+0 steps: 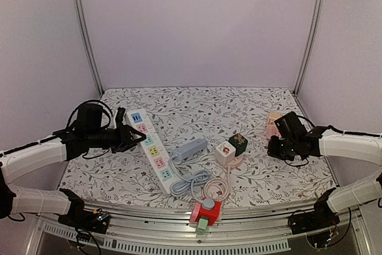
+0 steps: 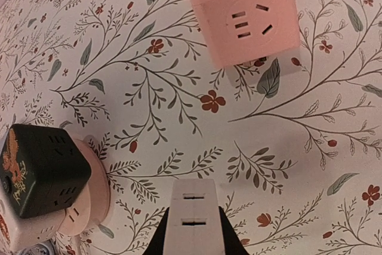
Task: Pull the plug off the socket
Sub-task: Place the plug at the center of the board.
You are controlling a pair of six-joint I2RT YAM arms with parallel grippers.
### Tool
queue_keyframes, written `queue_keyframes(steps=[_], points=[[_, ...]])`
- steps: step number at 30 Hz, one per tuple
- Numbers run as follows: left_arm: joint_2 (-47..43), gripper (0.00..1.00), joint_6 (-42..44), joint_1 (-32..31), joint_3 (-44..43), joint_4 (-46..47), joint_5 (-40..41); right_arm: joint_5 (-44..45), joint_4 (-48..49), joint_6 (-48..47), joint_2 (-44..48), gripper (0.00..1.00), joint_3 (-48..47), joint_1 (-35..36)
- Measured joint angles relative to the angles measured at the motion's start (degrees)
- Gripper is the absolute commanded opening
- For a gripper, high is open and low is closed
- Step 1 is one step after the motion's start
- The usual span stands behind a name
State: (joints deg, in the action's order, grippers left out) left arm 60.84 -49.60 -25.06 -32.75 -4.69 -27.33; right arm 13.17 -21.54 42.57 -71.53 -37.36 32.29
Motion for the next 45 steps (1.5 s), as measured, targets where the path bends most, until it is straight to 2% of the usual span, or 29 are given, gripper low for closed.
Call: queue_keyframes(steps=[6, 20, 23, 31, 38, 42, 45], points=[[-0.6, 0.0, -0.4, 0.0, 0.5, 0.0, 0.4, -0.5, 3.2, 1.5, -0.6, 0.07, 2.6, -2.1], [0.3, 0.0, -1.0, 0.9, 0.3, -0.5, 0.7, -2.8, 11.1, 1.9, -9.2, 0.35, 3.0, -4.0], [2.0, 0.0, -0.9, 1.3, -0.3, -0.6, 0.5, -2.9, 11.8, 2.1, -9.6, 0.39, 3.3, -4.8], [8.8, 0.0, 1.0, 3.5, -5.0, -1.0, -1.2, -3.0, 12.1, 2.2, -9.3, 0.63, 4.6, -6.7], [17.7, 0.0, 4.3, 7.2, -12.2, -1.4, -3.3, -2.5, 10.6, 0.9, -5.5, 0.75, 4.7, -7.3], [24.2, 0.0, 6.5, 9.5, -16.7, -2.5, -5.7, -3.2, 7.6, -2.2, -2.0, 0.85, 4.2, -7.4], [30.1, 0.0, 8.2, 10.9, -21.4, -4.2, -8.3, -5.2, 5.3, -6.1, 1.5, 0.88, 2.4, -7.4]])
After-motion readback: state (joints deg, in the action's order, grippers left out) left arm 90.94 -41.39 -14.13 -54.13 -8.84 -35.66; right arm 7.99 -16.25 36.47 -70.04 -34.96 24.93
